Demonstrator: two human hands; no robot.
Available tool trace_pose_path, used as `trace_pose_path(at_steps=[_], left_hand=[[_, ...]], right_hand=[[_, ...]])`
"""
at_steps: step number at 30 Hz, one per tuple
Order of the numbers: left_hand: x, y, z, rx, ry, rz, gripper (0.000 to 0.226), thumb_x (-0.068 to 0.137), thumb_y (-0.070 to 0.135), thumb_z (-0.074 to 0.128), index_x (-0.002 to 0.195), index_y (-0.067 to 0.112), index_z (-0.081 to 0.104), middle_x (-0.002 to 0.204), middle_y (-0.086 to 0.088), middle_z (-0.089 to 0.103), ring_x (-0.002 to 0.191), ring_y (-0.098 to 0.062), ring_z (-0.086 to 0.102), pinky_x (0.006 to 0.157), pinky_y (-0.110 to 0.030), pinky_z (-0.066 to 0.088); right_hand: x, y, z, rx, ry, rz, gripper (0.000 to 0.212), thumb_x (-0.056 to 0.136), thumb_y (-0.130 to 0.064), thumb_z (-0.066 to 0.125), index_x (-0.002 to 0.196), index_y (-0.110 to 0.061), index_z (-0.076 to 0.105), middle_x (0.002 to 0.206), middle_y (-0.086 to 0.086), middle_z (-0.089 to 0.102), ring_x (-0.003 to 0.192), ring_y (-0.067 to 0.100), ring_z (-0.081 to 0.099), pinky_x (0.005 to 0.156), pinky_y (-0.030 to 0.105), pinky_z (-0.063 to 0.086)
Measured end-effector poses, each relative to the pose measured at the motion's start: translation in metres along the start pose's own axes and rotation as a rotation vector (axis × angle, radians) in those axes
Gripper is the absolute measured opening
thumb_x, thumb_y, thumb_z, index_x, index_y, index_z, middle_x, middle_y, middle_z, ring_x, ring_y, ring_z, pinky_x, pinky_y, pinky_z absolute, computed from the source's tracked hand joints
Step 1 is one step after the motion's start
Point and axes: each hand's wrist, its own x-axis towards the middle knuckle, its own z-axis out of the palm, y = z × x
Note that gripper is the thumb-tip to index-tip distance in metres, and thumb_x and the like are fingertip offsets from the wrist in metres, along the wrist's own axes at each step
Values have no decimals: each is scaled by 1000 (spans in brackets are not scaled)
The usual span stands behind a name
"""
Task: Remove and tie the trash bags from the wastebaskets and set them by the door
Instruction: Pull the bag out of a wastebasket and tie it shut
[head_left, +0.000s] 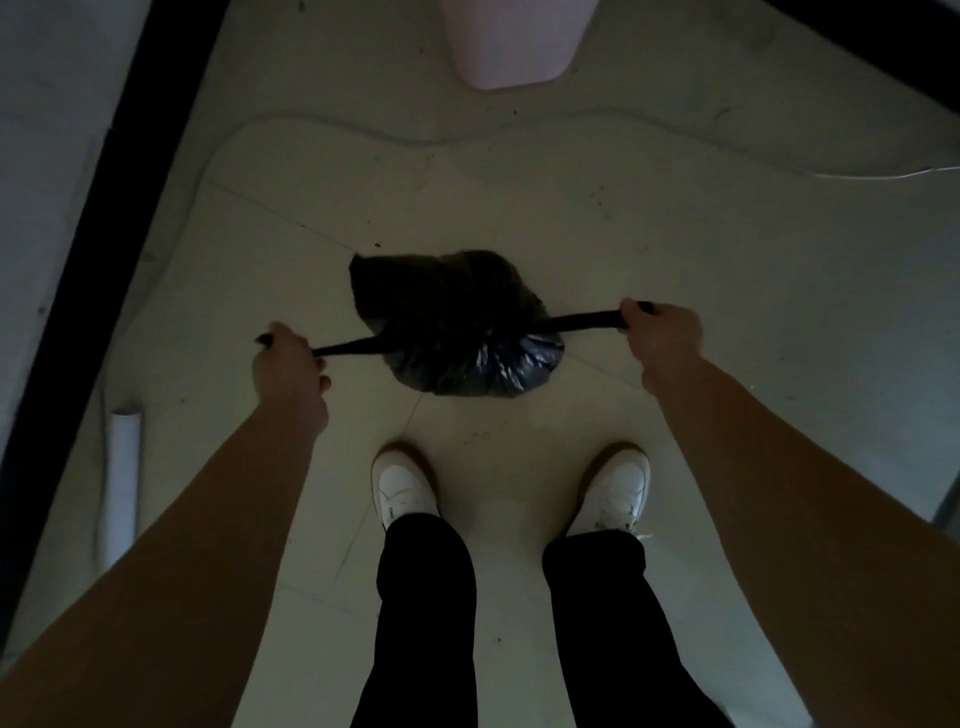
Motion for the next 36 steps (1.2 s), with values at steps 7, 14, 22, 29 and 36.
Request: trace_pose_path(at_steps=[7, 14, 22, 29, 36], left_hand=[[0, -22, 10, -155, -326, -40, 32, 101, 46, 47, 99, 16, 55, 96, -6, 64, 82, -17, 67, 72, -32, 53], [4, -31, 28, 108, -417, -8, 65, 91, 43, 68, 143, 13, 44, 129, -5, 58, 113, -18, 59, 77, -32, 51], [4, 4, 91, 379, -316, 508, 62, 96, 52, 51, 146, 17, 40, 139, -8, 49, 124, -23, 53, 103, -41, 48], [-35, 32, 110, -143, -548, 449, 32, 105, 30, 40, 88, 12, 60, 66, -2, 68, 69, -25, 67, 76, -35, 55], [-7, 21, 91, 181, -795, 180, 38, 82, 16, 63, 112, 10, 42, 66, 4, 44, 47, -7, 42, 64, -32, 41]], right_hand=[[-11, 12, 11, 426, -275, 81, 36, 89, -38, 69, 112, -11, 64, 86, -2, 65, 77, 8, 61, 69, 24, 48], [-28, 2, 44, 167, -478, 24, 31, 91, -50, 61, 103, -21, 63, 101, -8, 65, 91, 5, 61, 77, 22, 49], [2, -15, 87, 18, -352, -19, 101, 55, -92, 40, 131, -27, 57, 136, 3, 54, 122, 30, 53, 107, 49, 42], [-18, -54, 87, 358, -343, -208, 36, 96, -43, 50, 116, -14, 58, 110, 2, 69, 101, 20, 67, 92, 42, 54], [-15, -34, 64, -96, -333, -545, 28, 99, -30, 54, 118, -10, 58, 97, 2, 70, 88, 16, 67, 78, 29, 53]])
